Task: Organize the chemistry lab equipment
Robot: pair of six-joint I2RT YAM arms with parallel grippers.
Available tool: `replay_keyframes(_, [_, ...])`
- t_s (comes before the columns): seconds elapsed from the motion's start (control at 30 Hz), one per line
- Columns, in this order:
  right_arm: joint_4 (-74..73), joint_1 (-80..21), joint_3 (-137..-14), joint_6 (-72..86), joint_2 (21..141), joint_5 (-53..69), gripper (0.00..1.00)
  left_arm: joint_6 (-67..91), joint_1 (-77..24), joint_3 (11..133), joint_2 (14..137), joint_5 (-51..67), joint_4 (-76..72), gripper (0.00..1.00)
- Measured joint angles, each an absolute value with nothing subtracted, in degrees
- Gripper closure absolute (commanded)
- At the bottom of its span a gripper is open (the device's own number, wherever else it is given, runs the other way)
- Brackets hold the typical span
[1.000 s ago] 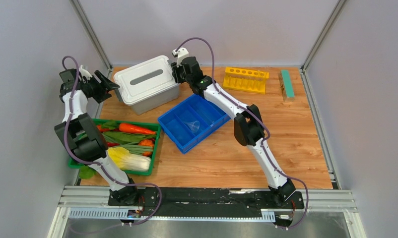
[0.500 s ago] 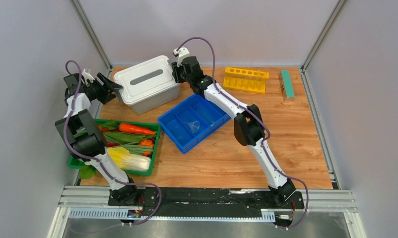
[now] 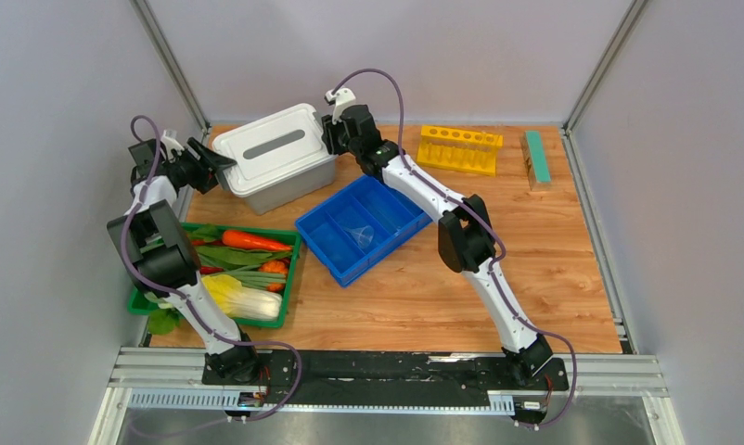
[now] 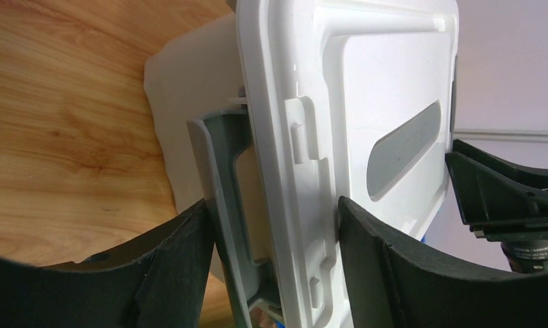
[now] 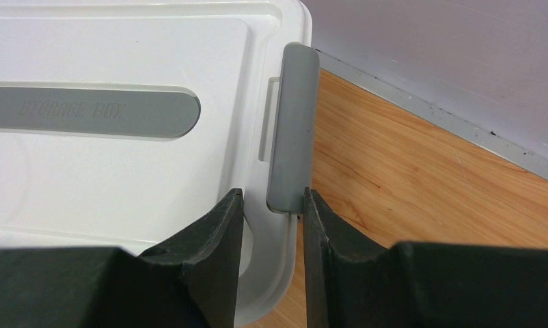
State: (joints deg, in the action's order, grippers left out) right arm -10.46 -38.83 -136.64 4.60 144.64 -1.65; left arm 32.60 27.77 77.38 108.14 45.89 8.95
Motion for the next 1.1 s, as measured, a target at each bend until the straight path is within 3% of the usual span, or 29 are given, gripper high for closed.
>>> replay_keyframes(0.63, [-9.2, -38.4, -134.9, 5.3, 143.6, -1.0, 0.92, 12.9, 17.8, 99.0, 110.1, 19.5, 39.4, 0.63])
replay_keyframes(0.73, [-9.1, -38.3, -134.8, 5.3, 143.6, -1.0, 0.93, 12.2, 16.9, 101.0, 110.4, 17.1, 42.2, 0.61])
replay_keyframes(0.9, [-8.9, -38.3, -134.8, 5.6, 143.6, -0.5, 0.88, 9.9, 15.6, 103.2, 111.2, 12.7, 45.5, 0.49])
replay_keyframes(1.0, [-8.9, -38.3, -134.8, 5.9, 143.6, -0.4, 0.69, 9.0, 15.1, 104.1, 111.4, 10.8, 46.5, 0.43])
replay_keyframes(1.1, [-9.0, -38.3, -134.8, 6.5, 143.6, 0.0, 0.59, 8.4, 14.7, 104.5, 111.4, 10.1, 47.7, 0.37])
